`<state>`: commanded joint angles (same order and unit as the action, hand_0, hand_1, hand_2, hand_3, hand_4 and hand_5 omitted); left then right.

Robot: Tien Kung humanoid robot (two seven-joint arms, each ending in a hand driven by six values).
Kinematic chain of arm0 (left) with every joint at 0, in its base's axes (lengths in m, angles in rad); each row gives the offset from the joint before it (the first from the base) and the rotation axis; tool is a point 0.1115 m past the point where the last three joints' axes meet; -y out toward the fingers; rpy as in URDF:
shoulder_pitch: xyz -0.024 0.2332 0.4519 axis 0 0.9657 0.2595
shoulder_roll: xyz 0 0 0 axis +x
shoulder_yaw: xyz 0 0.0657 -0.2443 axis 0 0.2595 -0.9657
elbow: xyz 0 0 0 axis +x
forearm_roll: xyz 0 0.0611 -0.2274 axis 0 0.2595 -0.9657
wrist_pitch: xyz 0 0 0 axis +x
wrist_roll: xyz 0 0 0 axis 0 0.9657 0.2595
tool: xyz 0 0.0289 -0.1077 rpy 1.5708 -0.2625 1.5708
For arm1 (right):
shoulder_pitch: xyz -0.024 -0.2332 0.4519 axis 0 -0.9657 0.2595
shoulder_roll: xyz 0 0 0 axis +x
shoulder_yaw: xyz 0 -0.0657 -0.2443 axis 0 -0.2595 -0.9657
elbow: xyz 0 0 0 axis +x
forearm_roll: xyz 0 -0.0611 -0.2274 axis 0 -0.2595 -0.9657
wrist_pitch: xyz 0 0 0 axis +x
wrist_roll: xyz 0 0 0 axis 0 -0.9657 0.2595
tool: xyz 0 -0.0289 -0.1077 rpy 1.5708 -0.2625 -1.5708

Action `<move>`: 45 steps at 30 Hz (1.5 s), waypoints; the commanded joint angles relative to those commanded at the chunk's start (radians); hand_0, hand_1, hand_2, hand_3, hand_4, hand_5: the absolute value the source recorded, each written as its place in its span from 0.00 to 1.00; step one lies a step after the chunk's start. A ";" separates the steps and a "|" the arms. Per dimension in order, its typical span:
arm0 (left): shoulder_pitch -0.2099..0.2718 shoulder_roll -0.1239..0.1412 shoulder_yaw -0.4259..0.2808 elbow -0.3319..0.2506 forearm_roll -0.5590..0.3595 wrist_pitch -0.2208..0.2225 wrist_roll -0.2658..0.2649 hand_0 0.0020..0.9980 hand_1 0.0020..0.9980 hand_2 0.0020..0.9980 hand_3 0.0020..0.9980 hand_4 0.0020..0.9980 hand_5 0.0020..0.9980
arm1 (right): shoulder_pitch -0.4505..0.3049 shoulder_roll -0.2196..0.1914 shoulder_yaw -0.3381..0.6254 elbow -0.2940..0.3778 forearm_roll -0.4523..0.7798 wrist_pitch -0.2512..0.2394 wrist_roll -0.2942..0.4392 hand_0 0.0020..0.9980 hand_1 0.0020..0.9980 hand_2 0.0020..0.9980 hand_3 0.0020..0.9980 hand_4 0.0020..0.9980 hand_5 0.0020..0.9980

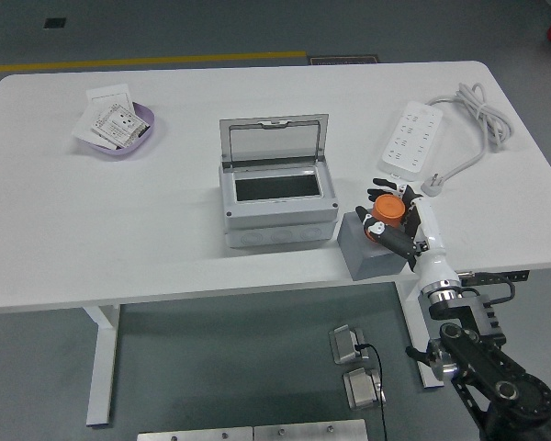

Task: Pick up the cylinder from the cube,place it in the box,flap close box

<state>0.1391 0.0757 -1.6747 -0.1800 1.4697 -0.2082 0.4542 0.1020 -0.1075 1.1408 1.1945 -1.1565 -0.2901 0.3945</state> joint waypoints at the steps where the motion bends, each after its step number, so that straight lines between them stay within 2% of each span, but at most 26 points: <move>1: 0.000 0.000 0.001 0.000 0.000 0.000 -0.001 0.78 0.78 0.75 0.59 0.70 0.08 | 0.000 0.000 0.000 0.000 0.000 0.000 -0.001 0.69 0.66 0.63 0.68 0.77 0.03; 4: -0.001 -0.001 0.003 0.000 -0.002 0.002 -0.005 0.78 0.78 0.75 0.59 0.70 0.08 | 0.000 -0.001 -0.003 -0.002 0.000 -0.001 -0.008 0.69 0.66 0.63 0.68 0.77 0.03; 5: -0.001 -0.001 0.004 0.000 -0.003 0.004 -0.007 0.78 0.78 0.75 0.59 0.70 0.08 | 0.000 -0.002 -0.005 -0.003 0.001 -0.001 -0.011 0.67 0.62 0.59 0.64 0.43 0.00; 10: -0.002 -0.001 0.006 0.000 -0.002 0.009 -0.016 0.78 0.78 0.75 0.59 0.70 0.08 | 0.003 -0.011 -0.009 0.001 0.011 -0.021 -0.027 0.67 0.62 0.59 0.64 0.43 0.00; 11: -0.002 -0.001 0.006 0.000 -0.001 0.010 -0.017 0.78 0.78 0.75 0.59 0.70 0.08 | 0.003 -0.012 -0.008 0.003 0.014 -0.025 -0.029 0.70 0.59 0.56 0.61 0.10 0.00; 16: -0.003 -0.001 0.007 0.000 0.000 0.016 -0.026 0.78 0.78 0.75 0.59 0.70 0.08 | 0.008 -0.021 -0.006 0.013 0.012 -0.034 -0.046 0.70 0.59 0.56 0.61 0.10 0.00; 17: -0.003 -0.001 0.007 0.000 0.000 0.017 -0.027 0.78 0.78 0.75 0.59 0.70 0.08 | 0.009 -0.022 -0.007 0.014 0.011 -0.035 -0.047 0.53 0.49 0.49 0.47 0.00 0.00; 22: -0.004 0.000 0.013 0.000 -0.003 0.024 -0.040 0.78 0.78 0.75 0.59 0.70 0.08 | 0.016 -0.030 -0.008 0.019 0.007 -0.046 -0.050 0.53 0.49 0.49 0.47 0.00 0.00; 23: -0.004 0.001 0.013 0.000 -0.004 0.026 -0.041 0.78 0.78 0.75 0.59 0.70 0.08 | 0.018 -0.031 -0.008 0.020 0.006 -0.048 -0.049 0.40 0.33 0.42 0.33 0.00 0.00; 28: -0.004 0.002 0.014 0.000 -0.002 0.031 -0.048 0.78 0.78 0.75 0.59 0.70 0.08 | 0.033 -0.040 -0.005 0.028 0.002 -0.060 -0.046 0.40 0.33 0.42 0.33 0.00 0.00; 29: -0.004 0.002 0.014 0.000 -0.002 0.032 -0.049 0.78 0.78 0.75 0.59 0.70 0.08 | 0.037 -0.042 -0.004 0.030 0.000 -0.064 -0.045 0.31 0.20 0.35 0.28 0.00 0.00; 37: -0.001 0.002 0.007 0.000 0.004 0.034 -0.048 0.78 0.78 0.75 0.59 0.70 0.08 | 0.099 -0.063 -0.016 0.058 -0.073 -0.117 -0.063 0.29 0.20 0.32 0.27 0.00 0.00; 41: 0.002 0.004 0.001 0.000 0.008 0.033 -0.043 0.78 0.78 0.75 0.59 0.70 0.08 | 0.168 -0.077 -0.060 0.061 -0.170 -0.163 -0.125 0.30 0.20 0.34 0.27 0.00 0.00; 45: 0.001 0.007 -0.001 0.000 0.008 0.034 -0.043 0.78 0.78 0.75 0.59 0.70 0.08 | 0.239 -0.072 -0.107 0.052 -0.284 -0.182 -0.200 0.30 0.20 0.34 0.27 0.00 0.00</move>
<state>0.1403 0.0824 -1.6754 -0.1800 1.4781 -0.1741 0.4115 0.3410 -0.1792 1.0341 1.2465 -1.4407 -0.4723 0.1947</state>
